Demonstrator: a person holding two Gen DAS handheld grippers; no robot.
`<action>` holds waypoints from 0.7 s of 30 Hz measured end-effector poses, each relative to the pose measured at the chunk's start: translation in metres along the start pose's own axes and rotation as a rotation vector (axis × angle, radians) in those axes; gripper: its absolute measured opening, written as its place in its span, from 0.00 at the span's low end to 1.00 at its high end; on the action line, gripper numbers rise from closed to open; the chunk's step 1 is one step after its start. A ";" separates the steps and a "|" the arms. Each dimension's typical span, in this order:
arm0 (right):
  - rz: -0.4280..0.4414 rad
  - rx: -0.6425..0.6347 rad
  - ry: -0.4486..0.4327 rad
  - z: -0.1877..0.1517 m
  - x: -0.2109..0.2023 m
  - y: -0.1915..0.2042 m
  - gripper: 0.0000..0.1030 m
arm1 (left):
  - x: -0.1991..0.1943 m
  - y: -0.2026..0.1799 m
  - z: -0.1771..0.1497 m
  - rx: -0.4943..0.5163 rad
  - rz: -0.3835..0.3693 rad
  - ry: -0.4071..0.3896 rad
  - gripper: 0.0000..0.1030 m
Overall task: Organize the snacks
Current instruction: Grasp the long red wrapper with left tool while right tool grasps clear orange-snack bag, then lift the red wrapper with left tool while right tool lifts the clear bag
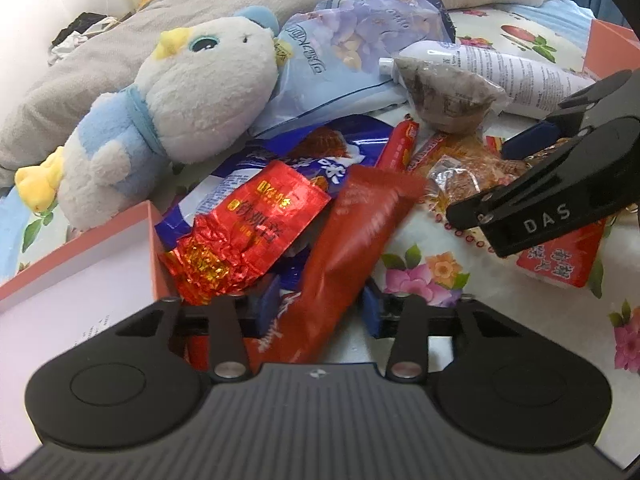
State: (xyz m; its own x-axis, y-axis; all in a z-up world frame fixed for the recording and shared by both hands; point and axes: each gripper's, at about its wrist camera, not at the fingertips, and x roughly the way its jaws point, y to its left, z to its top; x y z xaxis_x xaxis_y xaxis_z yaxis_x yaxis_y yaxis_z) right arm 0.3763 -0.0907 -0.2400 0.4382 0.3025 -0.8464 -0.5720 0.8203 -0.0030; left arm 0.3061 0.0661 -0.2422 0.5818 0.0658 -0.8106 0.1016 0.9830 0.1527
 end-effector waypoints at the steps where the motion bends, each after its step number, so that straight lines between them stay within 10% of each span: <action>1: -0.002 -0.008 -0.003 0.000 -0.001 0.002 0.72 | 0.000 -0.001 0.000 0.001 0.000 0.000 0.41; 10: -0.022 -0.030 -0.047 -0.002 -0.021 0.006 0.25 | -0.009 -0.005 -0.003 0.002 -0.020 -0.008 0.32; 21: -0.011 0.015 -0.052 -0.012 -0.048 0.011 0.11 | -0.034 -0.006 -0.014 -0.069 -0.031 -0.004 0.23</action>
State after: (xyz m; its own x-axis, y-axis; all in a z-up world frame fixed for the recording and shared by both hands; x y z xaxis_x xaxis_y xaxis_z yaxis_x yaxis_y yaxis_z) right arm 0.3407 -0.1024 -0.2063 0.4806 0.3178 -0.8173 -0.5563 0.8309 -0.0041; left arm 0.2744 0.0607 -0.2234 0.5829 0.0347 -0.8118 0.0635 0.9941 0.0880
